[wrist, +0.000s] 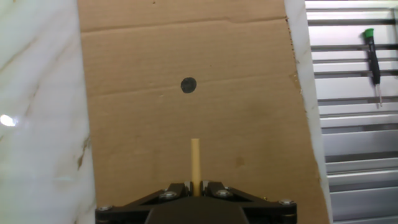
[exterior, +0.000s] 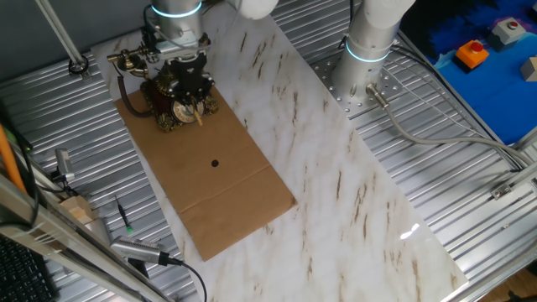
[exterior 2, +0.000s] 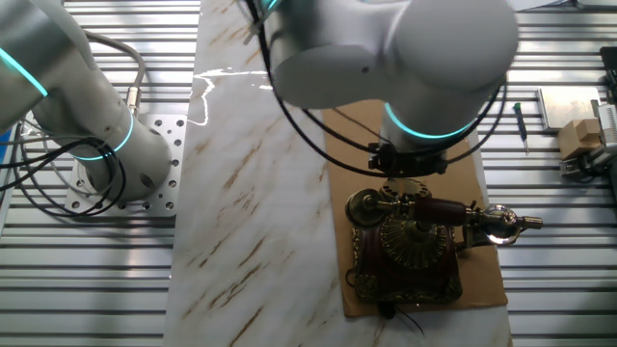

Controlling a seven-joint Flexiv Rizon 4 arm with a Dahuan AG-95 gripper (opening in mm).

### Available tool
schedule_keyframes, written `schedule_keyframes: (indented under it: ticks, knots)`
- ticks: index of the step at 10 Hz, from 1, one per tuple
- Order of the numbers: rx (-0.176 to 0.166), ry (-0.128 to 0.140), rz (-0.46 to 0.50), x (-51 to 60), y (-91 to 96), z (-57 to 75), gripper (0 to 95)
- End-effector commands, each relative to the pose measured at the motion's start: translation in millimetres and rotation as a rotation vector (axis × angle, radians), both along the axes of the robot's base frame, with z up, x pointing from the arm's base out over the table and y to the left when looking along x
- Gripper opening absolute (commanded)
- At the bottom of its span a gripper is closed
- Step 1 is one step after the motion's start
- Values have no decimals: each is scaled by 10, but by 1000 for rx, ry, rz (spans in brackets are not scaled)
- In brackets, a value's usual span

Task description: Dial a number on an old rotary phone

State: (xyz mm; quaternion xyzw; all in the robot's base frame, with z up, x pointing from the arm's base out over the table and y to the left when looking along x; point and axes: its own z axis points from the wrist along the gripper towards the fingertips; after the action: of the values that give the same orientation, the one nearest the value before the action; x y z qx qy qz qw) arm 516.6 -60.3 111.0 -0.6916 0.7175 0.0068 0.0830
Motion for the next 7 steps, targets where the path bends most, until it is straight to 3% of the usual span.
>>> schedule_keyframes:
  ticks: [1,7]
  knots:
    - [2,-5,3,-17,7,10,0]
    - [18,-25,1,-26,20,-8,0]
